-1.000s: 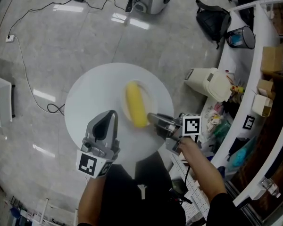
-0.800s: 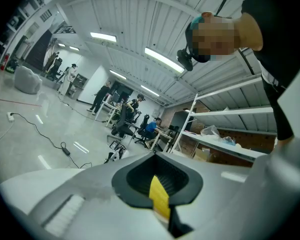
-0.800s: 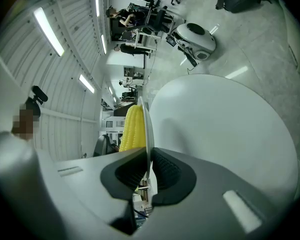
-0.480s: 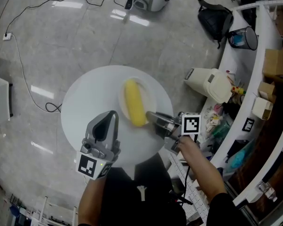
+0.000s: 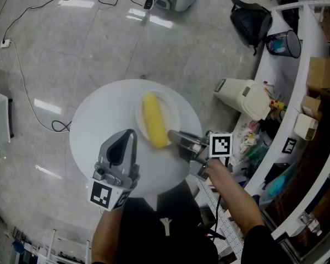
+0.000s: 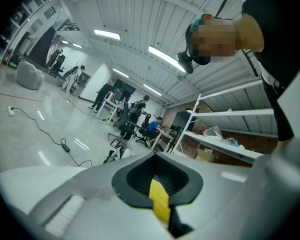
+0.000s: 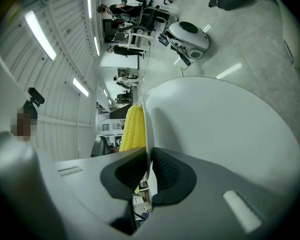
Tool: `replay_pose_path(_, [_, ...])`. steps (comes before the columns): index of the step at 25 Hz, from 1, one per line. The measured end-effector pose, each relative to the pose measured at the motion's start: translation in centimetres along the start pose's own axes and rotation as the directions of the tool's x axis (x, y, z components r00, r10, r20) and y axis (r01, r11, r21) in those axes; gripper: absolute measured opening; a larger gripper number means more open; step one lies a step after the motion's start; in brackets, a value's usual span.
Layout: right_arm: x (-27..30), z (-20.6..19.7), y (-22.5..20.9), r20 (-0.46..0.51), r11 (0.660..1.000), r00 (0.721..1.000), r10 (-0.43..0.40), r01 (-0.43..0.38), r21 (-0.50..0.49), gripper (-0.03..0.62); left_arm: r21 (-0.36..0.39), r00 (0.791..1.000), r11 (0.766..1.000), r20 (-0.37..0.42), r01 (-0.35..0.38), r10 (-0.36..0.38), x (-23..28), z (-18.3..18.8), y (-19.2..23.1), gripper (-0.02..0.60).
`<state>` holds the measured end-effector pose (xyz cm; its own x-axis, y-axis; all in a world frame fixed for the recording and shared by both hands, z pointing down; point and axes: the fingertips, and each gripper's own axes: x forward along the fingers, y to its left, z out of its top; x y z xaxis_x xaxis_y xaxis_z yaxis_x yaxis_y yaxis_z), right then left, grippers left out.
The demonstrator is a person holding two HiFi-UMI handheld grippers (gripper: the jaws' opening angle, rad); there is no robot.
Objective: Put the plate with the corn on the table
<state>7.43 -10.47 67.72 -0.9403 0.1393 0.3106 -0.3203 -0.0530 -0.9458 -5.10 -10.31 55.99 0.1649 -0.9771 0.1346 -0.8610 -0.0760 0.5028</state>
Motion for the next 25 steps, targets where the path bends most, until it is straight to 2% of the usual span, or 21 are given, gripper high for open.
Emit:
replay_pose_path(12, [1.0,0.1,-1.1,-0.003,0.998,0.999,-0.040,0.040,0.040,0.035,-0.015,1.000,1.000,-0.002,-0.005,0.005,0.2,0.0,1.6,0.005])
replay_pose_path(25, [1.8,0.3,-1.2,-0.017,0.998,0.998,-0.060,0.060,0.020,0.035,-0.033,1.000,0.999,-0.012,-0.009,0.009,0.2,-0.6,2.6,0.005])
